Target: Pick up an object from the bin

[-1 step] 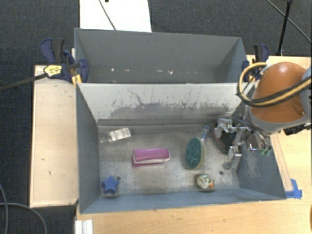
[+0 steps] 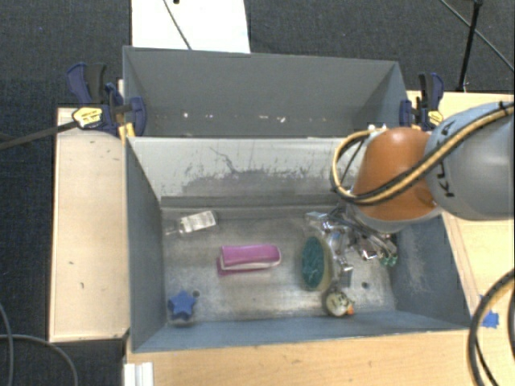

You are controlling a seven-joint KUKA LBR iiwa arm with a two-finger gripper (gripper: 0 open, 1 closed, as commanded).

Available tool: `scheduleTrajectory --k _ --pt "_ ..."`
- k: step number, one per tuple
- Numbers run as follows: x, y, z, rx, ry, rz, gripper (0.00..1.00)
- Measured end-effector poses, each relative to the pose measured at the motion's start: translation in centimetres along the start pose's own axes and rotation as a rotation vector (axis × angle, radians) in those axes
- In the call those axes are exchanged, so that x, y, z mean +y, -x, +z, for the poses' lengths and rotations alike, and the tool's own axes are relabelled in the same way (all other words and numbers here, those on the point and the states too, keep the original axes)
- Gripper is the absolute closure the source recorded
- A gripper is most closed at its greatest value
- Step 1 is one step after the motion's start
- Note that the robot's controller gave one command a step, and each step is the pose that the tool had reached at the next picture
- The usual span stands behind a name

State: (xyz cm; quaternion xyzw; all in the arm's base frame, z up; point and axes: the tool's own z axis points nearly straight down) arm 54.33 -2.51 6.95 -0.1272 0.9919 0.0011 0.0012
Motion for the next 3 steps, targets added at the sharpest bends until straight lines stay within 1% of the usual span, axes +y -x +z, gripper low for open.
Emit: scheduleTrajectory --k 1,2,3 --pt "6.3 0.7 -0.1 0.003 0.001 -0.178 0.0" --pt "6.1 0.7 -0.1 0.002 -0.001 -0.176 1.0" --pt "2.2 -1.0 -16.9 -0.007 -0.006 -0.133 1.0"
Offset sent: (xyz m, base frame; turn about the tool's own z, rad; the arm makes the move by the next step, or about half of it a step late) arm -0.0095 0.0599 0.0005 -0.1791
